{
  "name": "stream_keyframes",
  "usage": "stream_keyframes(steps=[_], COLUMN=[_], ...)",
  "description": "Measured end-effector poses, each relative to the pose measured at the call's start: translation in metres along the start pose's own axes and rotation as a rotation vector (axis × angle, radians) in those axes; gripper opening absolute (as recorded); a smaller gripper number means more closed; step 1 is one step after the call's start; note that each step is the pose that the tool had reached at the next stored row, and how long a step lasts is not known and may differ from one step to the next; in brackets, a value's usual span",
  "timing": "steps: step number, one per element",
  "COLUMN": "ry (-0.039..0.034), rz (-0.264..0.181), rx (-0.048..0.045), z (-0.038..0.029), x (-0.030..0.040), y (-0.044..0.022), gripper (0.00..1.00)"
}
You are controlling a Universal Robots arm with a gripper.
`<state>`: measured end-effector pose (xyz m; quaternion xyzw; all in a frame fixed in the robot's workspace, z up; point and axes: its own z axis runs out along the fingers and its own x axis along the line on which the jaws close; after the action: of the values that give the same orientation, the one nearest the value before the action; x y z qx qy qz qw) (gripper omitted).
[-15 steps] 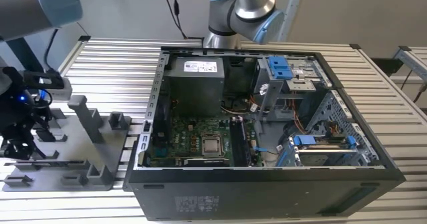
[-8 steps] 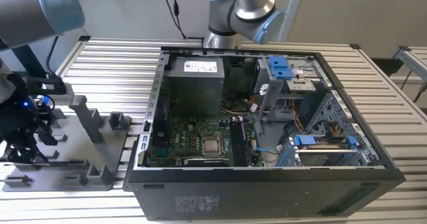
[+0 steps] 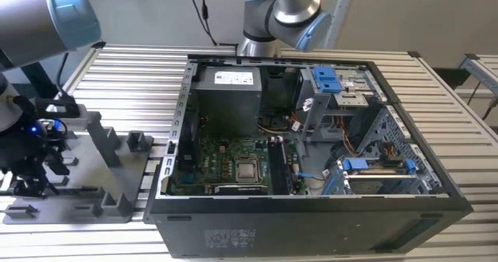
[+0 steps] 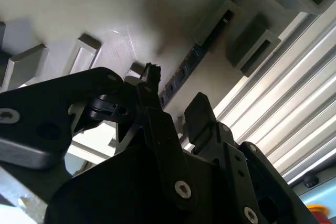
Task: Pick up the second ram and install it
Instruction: 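Pick up the second ram and move it above second insertion slot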
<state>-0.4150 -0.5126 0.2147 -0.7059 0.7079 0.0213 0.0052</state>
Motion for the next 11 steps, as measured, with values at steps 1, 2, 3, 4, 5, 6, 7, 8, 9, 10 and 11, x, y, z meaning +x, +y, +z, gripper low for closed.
stream_keyframes(steps=[1, 2, 3, 4, 5, 6, 7, 8, 9, 10, 11], ry=[0.0, 0.0, 0.0, -0.0001, 0.0001, 0.0001, 0.0, -0.0004, -0.0004, -0.0004, -0.0006], rz=[0.0, -0.001, -0.001, -0.001, -0.001, -0.001, -0.003, -0.004, -0.006, -0.007, -0.008], rx=[0.0012, 0.0022, 0.0028, 0.003, 0.003, 0.0031, 0.0034, 0.0038, 0.0038, 0.004, 0.0044], z=[0.0015, 0.0031, 0.0046, 0.0059, 0.0071, 0.0082, 0.0093, 0.0104, 0.0114, 0.0125, 0.0136], x=[0.0005, 0.001, 0.0015, 0.0018, 0.0021, 0.0023, 0.0029, 0.0036, 0.0043, 0.0049, 0.0054], y=[0.0, -0.0001, -0.0001, 0.0, 0.0001, 0.0002, 0.0003, 0.0005, 0.0007, 0.0008, 0.001], gripper=[0.48, 0.48, 0.48, 0.48, 0.48, 0.48, 0.48, 0.48, 0.48, 0.48, 0.48])
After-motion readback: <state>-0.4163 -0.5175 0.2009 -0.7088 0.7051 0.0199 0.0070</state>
